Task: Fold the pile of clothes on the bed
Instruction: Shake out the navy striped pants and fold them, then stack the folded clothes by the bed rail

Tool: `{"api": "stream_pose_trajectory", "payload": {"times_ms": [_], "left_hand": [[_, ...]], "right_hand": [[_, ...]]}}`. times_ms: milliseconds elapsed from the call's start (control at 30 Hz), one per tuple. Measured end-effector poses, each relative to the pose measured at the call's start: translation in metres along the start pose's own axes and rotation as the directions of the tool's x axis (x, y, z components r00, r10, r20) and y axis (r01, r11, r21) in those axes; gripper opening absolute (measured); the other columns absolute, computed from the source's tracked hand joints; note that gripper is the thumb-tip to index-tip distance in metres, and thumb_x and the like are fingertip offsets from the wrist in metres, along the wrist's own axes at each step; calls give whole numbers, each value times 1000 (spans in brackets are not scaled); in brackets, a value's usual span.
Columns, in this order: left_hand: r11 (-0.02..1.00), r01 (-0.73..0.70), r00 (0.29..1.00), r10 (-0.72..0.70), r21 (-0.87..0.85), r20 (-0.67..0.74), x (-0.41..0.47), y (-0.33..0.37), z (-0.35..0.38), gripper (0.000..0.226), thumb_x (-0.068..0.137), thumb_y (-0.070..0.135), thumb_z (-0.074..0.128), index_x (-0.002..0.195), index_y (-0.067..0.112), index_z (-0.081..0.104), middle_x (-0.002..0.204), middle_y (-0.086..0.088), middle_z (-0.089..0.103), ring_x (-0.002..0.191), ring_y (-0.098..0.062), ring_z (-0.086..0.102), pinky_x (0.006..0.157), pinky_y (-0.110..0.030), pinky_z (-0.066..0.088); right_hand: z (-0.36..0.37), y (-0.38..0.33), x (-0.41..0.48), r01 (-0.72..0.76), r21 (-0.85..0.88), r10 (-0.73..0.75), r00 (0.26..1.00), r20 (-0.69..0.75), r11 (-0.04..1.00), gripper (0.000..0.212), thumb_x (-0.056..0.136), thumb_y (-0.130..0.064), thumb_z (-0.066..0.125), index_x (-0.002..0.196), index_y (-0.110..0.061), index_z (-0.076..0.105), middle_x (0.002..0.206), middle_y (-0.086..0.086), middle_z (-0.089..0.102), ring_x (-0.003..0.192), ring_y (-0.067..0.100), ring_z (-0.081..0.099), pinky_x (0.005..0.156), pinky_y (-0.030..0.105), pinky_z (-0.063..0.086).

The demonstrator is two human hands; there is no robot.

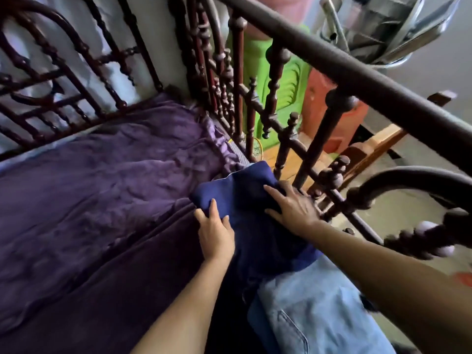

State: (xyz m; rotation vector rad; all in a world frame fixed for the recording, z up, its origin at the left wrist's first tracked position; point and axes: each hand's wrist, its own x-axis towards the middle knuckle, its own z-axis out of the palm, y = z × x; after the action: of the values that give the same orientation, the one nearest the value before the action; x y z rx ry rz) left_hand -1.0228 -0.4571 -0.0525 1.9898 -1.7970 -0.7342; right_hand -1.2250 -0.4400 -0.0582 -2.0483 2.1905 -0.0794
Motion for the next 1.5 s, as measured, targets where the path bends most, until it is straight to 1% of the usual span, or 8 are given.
{"api": "stream_pose_trajectory", "payload": {"times_ms": [167,267,433,567,767,867,1100,1500], "left_hand": [[963,-2,983,-47,268,179,10,-30,52,77,90,30,60,152,20,14,156,-22,-1,137,-39,26,107,-39,32],[843,-173,961,31,510,274,-3,-54,69,76,94,43,48,153,25,2,157,-19,-15,144,-39,6,110,-43,28],[810,-257,886,-21,527,464,-13,-69,69,72,98,40,42,153,22,-1,158,-14,-15,145,-36,8,110,-44,28],[811,-284,871,-5,511,492,-30,-67,32,59,96,37,46,148,20,23,158,-15,6,142,-33,17,109,-43,28],[794,-274,947,126,542,294,-90,-97,-59,24,94,28,46,115,19,53,123,-5,47,113,-26,45,93,-40,37],[785,-222,969,112,578,221,-130,-131,-110,21,93,25,47,113,19,54,120,-5,49,110,-26,46,91,-40,37],[784,-37,999,29,620,22,-268,-240,-243,23,93,22,42,110,18,56,115,-4,56,108,-26,51,88,-39,40],[728,455,876,-265,512,-403,-518,-431,-451,21,94,28,38,105,19,55,112,-2,57,103,-23,57,79,-37,44]], "right_hand": [[58,22,19,35,-139,-14,989,148,990,69,94,-51,45,153,-30,15,161,15,0,142,34,17,107,47,32],[94,23,10,36,-96,-12,970,244,995,66,99,-53,30,153,-32,-1,160,9,-17,148,29,-9,115,47,22],[104,22,9,83,-163,-36,962,272,983,68,98,-55,25,154,-28,-4,160,14,-15,148,32,-7,117,50,14],[78,5,6,74,-224,1,947,320,972,64,98,-48,35,153,-24,12,161,16,-3,147,35,6,113,51,18],[28,-78,-36,271,-263,-216,952,218,926,24,88,-25,49,108,-18,60,115,7,58,106,30,54,83,40,42],[10,-139,-76,384,-169,-358,919,168,908,14,83,-22,63,93,-13,66,95,9,64,91,32,63,73,40,51],[-15,-306,-186,616,-121,-610,788,85,779,28,96,-35,38,111,-22,57,112,-3,59,105,21,58,75,35,46],[-79,-615,-368,947,-36,-935,310,-172,320,32,50,-11,91,66,-13,63,61,2,60,43,25,57,30,23,31]]}}
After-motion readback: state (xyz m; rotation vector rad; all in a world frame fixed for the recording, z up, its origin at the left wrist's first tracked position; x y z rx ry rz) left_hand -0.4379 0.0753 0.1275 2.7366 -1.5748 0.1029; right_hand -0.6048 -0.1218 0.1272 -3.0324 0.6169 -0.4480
